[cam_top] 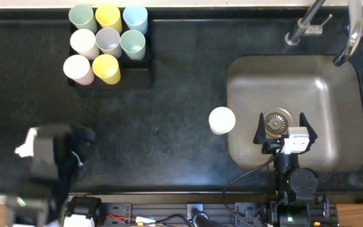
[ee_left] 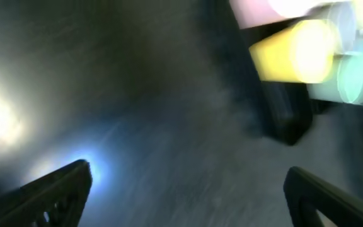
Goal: Store Cups
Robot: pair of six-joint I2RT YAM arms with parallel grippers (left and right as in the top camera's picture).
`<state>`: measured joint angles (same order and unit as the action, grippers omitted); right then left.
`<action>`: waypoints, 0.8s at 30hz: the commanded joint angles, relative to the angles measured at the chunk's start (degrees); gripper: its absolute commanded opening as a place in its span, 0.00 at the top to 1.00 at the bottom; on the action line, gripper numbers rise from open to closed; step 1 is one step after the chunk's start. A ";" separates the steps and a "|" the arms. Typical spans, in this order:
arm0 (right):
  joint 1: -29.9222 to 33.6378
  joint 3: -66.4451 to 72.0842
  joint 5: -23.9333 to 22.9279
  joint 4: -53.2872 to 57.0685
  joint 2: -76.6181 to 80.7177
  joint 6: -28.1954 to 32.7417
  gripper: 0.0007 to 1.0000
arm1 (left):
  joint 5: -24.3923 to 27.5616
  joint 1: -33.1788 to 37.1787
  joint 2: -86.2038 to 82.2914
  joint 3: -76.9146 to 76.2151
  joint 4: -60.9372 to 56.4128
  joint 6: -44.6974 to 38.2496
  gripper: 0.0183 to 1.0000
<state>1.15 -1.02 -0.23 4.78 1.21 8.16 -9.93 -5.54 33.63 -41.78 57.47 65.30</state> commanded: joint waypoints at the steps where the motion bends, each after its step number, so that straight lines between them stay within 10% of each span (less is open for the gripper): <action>1: 0.37 0.74 0.22 -0.33 -0.37 0.17 0.00 | -1.01 0.13 -12.55 16.94 -26.53 -33.51 0.00; 5: 0.37 0.74 0.22 -0.33 -0.37 0.17 0.00 | 3.39 0.15 -18.73 29.94 -61.29 -59.43 0.00; 9: 0.37 0.74 0.22 -0.31 -0.37 0.17 0.00 | 3.63 0.55 -19.65 35.78 -75.89 -67.23 0.00; 24: 0.39 0.74 0.22 -0.31 -0.37 0.17 0.00 | 6.23 3.37 -33.20 41.33 -52.81 -70.03 0.00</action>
<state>1.15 -1.02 -0.23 4.67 1.28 8.19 -4.89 -1.02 1.19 -0.49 4.29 -3.01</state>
